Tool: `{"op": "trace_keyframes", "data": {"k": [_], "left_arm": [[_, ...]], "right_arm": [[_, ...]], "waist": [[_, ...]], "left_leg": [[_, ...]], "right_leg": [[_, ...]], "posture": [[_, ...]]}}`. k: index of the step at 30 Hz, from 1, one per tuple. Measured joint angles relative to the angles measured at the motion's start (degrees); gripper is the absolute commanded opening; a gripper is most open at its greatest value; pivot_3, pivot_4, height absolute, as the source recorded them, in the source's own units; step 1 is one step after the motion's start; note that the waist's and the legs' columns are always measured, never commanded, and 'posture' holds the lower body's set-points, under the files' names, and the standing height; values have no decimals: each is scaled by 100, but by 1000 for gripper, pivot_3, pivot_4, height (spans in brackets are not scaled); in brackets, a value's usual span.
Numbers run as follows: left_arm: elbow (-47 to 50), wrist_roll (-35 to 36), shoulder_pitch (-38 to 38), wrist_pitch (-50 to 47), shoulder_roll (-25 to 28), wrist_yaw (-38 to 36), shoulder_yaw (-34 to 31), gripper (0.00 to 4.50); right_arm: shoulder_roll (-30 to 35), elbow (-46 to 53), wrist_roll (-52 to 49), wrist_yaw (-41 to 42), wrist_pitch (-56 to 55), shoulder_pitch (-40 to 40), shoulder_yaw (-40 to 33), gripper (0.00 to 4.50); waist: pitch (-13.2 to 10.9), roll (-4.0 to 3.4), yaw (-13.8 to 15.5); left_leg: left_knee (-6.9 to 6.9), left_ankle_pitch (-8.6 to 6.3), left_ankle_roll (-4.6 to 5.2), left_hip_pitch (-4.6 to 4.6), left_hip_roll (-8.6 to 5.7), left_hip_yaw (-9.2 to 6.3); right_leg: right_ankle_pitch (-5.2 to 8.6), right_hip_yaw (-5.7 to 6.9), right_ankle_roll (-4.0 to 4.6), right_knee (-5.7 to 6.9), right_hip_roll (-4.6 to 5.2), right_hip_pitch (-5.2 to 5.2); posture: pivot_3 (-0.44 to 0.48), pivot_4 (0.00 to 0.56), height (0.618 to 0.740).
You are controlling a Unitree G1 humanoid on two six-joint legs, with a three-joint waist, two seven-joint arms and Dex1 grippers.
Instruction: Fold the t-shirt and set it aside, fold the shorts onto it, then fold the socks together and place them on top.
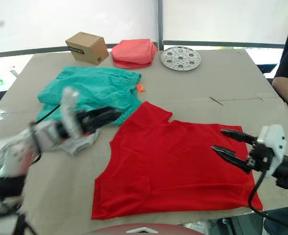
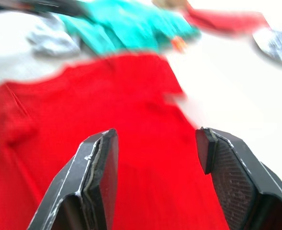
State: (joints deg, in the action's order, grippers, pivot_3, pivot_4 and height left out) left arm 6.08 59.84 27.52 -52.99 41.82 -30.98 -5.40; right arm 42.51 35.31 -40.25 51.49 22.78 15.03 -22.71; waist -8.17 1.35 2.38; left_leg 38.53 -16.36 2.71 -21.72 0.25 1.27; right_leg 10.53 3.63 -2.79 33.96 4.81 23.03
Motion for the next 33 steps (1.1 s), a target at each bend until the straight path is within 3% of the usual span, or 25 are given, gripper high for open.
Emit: {"op": "trace_keyframes", "data": {"k": [4,8,20,23,30,33], "left_arm": [[-1093,-859,1419,-541,-895,769,674,3684],[-1969,-1638,1974,-536,-1261,1088,792,3684],[-2636,-2867,2065,-660,-1659,789,1114,3684],[-2760,-3122,2119,-504,-1820,730,1160,2938],[-2801,-3389,1845,-66,-2116,513,993,56],[-2700,-3431,1633,182,-2029,279,919,56]], "right_arm": [[-176,8,263,-510,144,-431,566,2756],[-228,62,361,-801,216,-603,738,2756],[-231,269,347,-941,290,-549,831,2756],[-223,321,362,-944,289,-490,821,2846],[-240,469,425,-1100,319,-176,799,2846],[-262,467,437,-1182,320,-61,704,2846]], "waist": [[-1,4,-35],[-4,5,-76],[-7,4,-91],[-5,1,-70],[-4,1,-18],[-5,1,-20]], "left_leg": [[-11,-1,4,-7,-12,8],[-17,0,1,-4,-9,5],[1,-3,8,-5,0,5],[0,-3,9,-4,0,4],[2,-13,27,-7,0,4],[2,-13,26,-7,1,5]], "right_leg": [[0,-9,-1,-18,1,7],[5,-4,-5,-15,-3,7],[3,-7,-5,-1,7,8],[3,-6,-5,0,7,7],[3,-6,-3,0,10,8],[3,-8,-2,0,10,10]], "posture": [[0,150,740],[0,150,740],[0,150,740],[0,150,740],[0,150,740],[0,150,740]]}}
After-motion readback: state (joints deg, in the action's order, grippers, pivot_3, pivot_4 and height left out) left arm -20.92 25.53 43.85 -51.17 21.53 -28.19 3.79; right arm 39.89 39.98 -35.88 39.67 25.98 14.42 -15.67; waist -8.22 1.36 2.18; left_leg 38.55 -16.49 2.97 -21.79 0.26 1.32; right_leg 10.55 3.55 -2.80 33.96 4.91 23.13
